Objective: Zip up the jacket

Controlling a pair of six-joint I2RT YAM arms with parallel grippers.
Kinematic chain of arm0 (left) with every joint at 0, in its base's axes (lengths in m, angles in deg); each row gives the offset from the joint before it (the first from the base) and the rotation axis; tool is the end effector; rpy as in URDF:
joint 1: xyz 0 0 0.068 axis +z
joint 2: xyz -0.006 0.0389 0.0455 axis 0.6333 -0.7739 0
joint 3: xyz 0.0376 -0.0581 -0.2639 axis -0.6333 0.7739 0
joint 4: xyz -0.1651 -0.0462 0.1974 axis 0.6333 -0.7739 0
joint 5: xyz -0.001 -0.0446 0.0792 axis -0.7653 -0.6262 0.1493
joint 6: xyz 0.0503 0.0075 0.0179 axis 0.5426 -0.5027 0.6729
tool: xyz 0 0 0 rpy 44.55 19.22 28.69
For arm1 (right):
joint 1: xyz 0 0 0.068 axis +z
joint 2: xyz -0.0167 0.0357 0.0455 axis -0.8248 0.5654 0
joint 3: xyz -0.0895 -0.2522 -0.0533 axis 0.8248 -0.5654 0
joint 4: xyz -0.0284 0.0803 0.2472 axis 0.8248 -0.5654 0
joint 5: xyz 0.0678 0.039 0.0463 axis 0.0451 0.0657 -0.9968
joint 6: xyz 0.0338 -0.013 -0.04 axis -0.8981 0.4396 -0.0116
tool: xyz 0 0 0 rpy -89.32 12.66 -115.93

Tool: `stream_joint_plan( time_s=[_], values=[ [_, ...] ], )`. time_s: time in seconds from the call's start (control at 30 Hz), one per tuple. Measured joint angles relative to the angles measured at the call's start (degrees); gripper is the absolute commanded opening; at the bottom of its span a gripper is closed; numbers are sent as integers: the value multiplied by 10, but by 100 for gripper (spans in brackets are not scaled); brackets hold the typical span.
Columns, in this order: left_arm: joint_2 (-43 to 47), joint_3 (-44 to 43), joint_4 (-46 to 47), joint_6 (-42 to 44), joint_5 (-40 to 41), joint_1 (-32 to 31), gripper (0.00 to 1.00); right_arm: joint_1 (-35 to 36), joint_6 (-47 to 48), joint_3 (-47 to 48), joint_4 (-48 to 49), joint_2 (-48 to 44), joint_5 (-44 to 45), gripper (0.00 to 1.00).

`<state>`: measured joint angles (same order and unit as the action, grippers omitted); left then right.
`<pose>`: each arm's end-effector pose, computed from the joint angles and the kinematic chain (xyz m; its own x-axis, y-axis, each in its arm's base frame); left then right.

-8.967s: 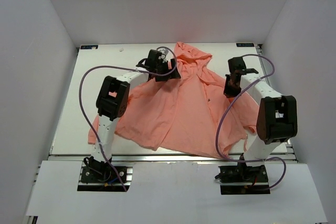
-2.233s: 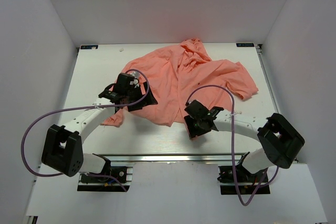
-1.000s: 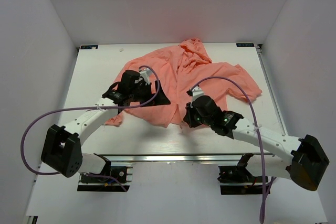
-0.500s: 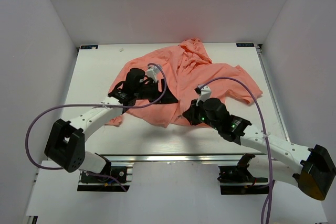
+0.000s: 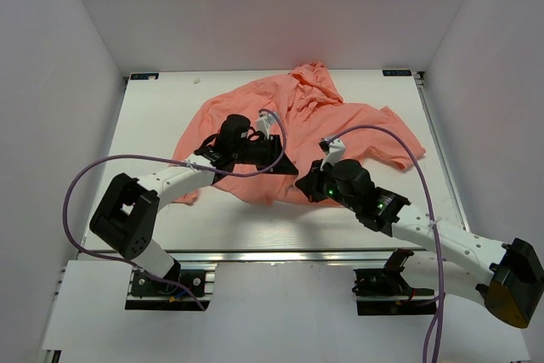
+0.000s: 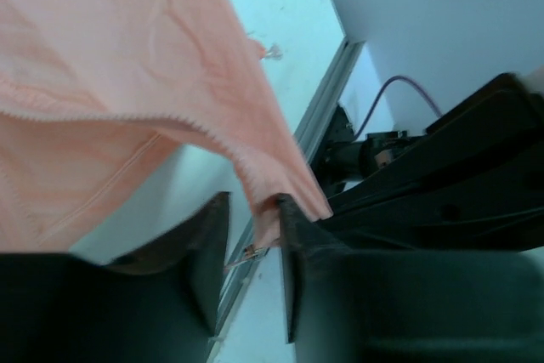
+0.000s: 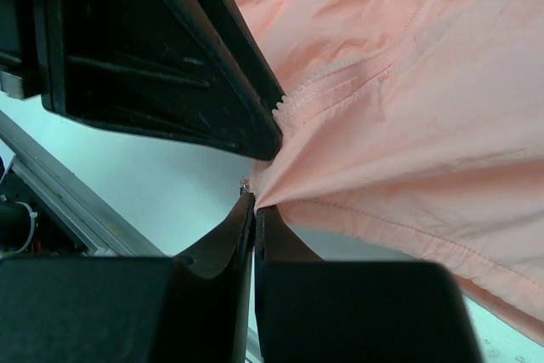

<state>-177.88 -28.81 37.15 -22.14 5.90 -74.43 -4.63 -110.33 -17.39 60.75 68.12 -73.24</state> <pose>0.2653 -0.2153 0.2377 -0.8709 0.0601 -0.4878 0.4678 0.4061 -0.7850 0.1470 0.1731 0.2653 -0.5162 0.1122 -0.8491 -0.4958 0.7692 0.4031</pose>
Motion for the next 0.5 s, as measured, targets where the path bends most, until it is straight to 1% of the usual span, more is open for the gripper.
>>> stream_joint_plan(
  time_s=[0.03,0.1,0.13,0.23,0.37,0.4,0.43,0.47,0.5],
  values=[
    [0,1,13,-3,-4,0,26,0,-1,0,0,1,0,0],
    [0,3,31,-10,-12,-2,17,-1,-2,0,0,3,0,0],
    [0,5,40,-11,-17,-3,10,-2,-3,0,0,3,0,0],
    [-1,9,59,-18,-27,-7,0,-3,-6,0,0,3,2,0],
    [-2,16,74,-22,-32,-9,0,-3,-12,0,0,2,3,0],
    [-2,17,78,-24,-33,-9,0,-4,-12,0,0,2,3,3],
    [-2,19,83,-26,-35,-9,0,-4,-14,0,0,1,3,12],
    [-2,20,85,-26,-35,-9,0,-4,-19,0,0,0,4,16],
    [-2,21,88,-28,-36,-9,0,-5,-23,0,-1,0,5,18]
  ],
)
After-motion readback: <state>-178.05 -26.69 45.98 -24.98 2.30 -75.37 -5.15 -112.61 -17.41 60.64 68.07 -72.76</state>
